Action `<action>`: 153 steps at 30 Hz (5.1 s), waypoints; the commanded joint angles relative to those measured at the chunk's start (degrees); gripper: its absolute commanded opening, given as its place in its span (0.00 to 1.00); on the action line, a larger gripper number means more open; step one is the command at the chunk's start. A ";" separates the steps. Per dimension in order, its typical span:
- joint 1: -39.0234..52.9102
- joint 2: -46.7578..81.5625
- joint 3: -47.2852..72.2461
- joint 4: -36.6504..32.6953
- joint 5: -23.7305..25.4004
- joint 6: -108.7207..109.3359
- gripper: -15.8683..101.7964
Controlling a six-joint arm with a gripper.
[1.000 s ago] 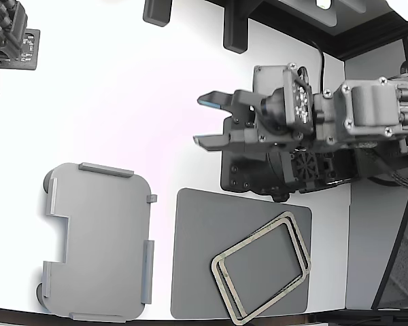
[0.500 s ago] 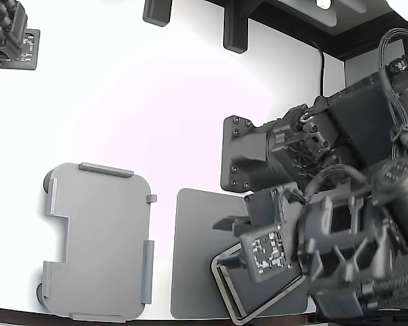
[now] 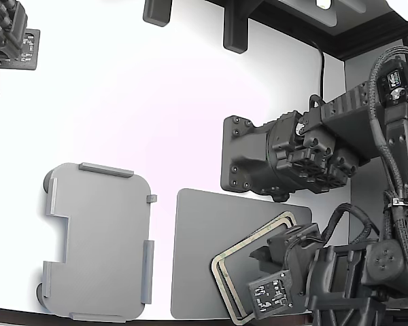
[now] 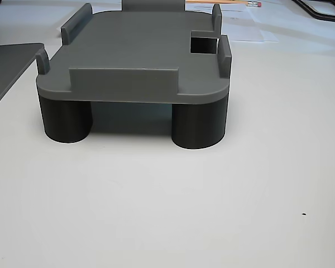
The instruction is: Move top rectangular frame to the holder.
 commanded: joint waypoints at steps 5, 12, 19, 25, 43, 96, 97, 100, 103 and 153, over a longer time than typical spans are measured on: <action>-0.53 3.16 7.56 -6.86 -0.26 -0.18 0.98; -0.53 2.64 9.84 -6.77 0.00 -2.55 0.98; -0.53 3.25 11.87 -7.47 0.26 -3.78 0.98; -0.53 2.72 13.89 -8.79 1.58 -5.54 0.93; -1.32 2.81 16.35 -12.22 1.41 -5.89 0.60; -3.78 3.52 16.96 -11.16 1.49 -6.15 0.04; -3.96 3.60 15.91 -9.93 1.41 -6.15 0.04; -5.27 3.87 12.13 -6.50 0.70 -6.24 0.04; -6.50 3.78 7.29 -3.52 0.62 -4.75 0.04; -42.98 -21.36 -27.95 3.87 2.81 68.82 0.04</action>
